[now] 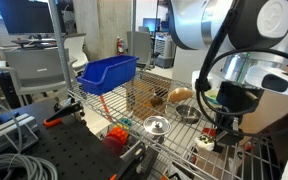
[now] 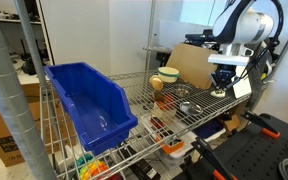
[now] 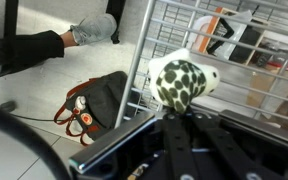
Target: Move the object to the right
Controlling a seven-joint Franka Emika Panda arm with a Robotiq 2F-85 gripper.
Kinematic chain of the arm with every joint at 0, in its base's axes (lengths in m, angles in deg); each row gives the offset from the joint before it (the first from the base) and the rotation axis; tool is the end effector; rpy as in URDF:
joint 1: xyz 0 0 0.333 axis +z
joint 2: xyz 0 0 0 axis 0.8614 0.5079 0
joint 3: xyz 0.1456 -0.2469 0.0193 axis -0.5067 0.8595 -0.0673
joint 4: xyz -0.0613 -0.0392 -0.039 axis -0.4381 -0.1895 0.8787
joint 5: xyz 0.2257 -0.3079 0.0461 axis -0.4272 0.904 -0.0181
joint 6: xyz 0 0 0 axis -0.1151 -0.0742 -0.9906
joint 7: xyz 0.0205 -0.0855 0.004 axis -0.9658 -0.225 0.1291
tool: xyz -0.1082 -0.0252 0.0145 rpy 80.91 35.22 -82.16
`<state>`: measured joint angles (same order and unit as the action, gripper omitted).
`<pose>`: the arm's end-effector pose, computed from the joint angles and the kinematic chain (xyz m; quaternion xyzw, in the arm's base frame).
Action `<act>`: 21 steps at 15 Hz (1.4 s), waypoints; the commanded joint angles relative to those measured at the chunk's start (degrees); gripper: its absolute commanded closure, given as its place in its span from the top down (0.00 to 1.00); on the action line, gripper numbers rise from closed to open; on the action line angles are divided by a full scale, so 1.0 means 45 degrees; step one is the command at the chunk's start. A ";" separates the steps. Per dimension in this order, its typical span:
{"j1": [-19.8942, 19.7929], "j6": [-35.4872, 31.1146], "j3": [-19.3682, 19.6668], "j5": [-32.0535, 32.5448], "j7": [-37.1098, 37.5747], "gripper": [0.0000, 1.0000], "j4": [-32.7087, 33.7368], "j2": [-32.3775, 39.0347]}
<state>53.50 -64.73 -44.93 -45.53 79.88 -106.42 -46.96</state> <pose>0.5263 -0.2280 0.1046 0.8208 -0.5663 -0.0487 0.0576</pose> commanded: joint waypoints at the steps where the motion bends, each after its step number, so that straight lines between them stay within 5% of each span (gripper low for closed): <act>1: -0.0262 0.0282 -0.0059 -0.0315 0.0589 0.02 0.1514 0.0974; 3: -0.0214 0.0361 -0.0033 -0.0215 0.0977 0.02 0.2237 0.1643; 5: -0.0135 0.0517 0.0004 -0.0125 0.1397 0.33 0.2892 0.2312; 9: -0.0060 0.0936 0.0013 -0.0001 0.1926 0.61 0.3846 0.3190; 14: -0.0238 0.2301 -0.0553 -0.0199 0.1087 0.97 0.2970 0.1525; 19: -0.0143 0.2845 -0.1385 -0.0484 -0.0377 1.00 0.0579 -0.1777; 20: 0.0019 0.2335 -0.0883 -0.0101 0.0503 1.00 0.2040 -0.0045; 21: 0.0051 0.2469 -0.0970 -0.0106 0.0441 1.00 0.1755 -0.0528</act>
<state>53.74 -53.74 -49.33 -45.98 81.91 -98.70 -49.45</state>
